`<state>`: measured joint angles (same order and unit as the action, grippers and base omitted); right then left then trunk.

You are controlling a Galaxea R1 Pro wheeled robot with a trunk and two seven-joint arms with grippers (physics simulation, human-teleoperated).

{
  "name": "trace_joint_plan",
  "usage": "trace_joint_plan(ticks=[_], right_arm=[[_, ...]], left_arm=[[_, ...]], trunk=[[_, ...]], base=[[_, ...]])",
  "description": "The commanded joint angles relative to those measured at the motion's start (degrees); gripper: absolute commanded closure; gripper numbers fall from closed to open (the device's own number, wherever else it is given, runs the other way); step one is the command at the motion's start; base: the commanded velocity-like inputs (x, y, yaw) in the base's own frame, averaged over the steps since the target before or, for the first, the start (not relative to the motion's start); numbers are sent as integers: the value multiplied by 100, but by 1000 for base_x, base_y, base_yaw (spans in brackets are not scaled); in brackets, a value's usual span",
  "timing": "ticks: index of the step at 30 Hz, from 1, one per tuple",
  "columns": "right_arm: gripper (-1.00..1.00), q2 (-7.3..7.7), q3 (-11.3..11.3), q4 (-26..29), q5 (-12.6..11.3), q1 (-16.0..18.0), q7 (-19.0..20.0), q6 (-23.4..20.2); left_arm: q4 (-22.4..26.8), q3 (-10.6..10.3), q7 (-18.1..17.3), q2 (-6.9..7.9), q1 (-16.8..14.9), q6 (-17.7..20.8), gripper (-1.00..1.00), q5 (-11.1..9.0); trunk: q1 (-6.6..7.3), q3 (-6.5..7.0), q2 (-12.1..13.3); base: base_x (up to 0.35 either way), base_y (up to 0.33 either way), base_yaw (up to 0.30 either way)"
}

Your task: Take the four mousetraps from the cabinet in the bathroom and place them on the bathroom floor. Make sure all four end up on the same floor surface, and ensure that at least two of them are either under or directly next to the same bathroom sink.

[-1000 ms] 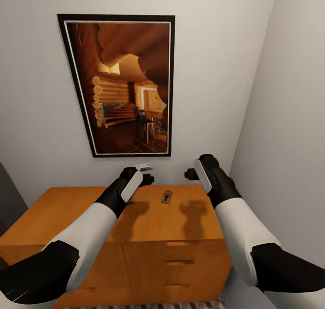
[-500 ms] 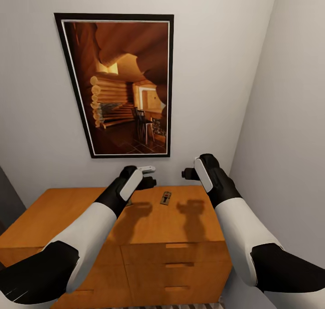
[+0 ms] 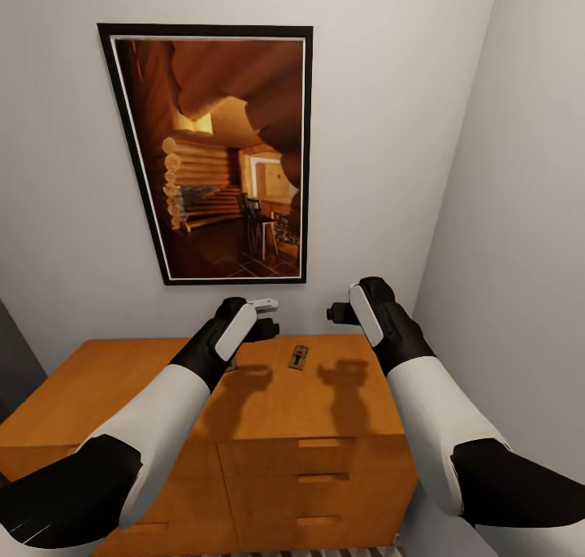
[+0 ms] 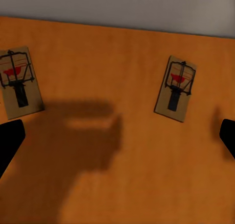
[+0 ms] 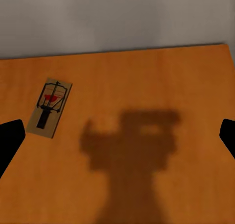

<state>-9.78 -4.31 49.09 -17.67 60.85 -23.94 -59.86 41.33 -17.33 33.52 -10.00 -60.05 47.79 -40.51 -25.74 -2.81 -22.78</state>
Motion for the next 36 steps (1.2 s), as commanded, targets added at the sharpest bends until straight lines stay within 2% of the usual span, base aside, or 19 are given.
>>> trace_joint_plan(ticks=[1,17,36], right_arm=[[-100,2,-10,2,-61,6,-59,-14],[-100,1,-16,-51,-56,6,-46,-14],[-100,-2,-9,-110,-53,6,-31,-14]], left_arm=[[5,-8,59,0,-6,8,-100,-53],[-15,-7,76,0,-6,11,-100,-54],[-28,-8,69,0,-6,32,-100,-54]], trunk=[[-4,-14,-14],[-4,-14,-14],[-4,-14,-14]], base=[[0,0,0],[163,84,0],[22,13,0]])
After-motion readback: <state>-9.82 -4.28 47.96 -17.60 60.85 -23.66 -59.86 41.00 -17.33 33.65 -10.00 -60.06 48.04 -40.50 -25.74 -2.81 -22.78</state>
